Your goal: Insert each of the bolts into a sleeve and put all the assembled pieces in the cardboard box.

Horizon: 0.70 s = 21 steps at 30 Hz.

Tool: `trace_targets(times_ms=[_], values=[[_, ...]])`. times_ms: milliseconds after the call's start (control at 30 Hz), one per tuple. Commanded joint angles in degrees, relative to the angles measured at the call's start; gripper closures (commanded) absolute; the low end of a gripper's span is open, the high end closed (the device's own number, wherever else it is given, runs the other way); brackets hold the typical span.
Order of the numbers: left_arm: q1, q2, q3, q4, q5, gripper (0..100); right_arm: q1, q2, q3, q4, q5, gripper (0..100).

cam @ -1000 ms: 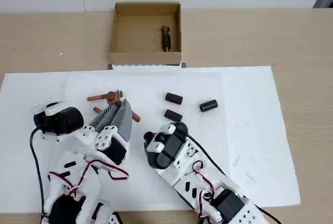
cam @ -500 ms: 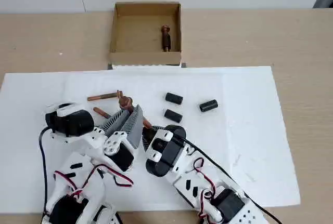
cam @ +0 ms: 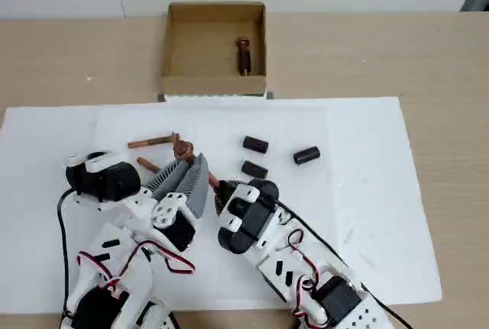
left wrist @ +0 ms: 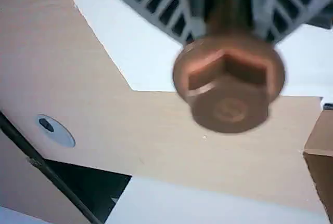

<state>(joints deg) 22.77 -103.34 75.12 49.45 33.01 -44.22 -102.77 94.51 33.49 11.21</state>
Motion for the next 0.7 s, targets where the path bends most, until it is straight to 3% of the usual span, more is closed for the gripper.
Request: trace_targets(times_ms=[0, 667], values=[[0.18, -0.53, 0.04, -0.18, -0.35, 100, 0.4, -0.13, -2.64, -1.63, 0.62, 99.6], [2.64, -0.62, 4.53, -2.29, -0.18, 100, -1.45, -0.13, -3.52, -1.63, 0.62, 99.6]])
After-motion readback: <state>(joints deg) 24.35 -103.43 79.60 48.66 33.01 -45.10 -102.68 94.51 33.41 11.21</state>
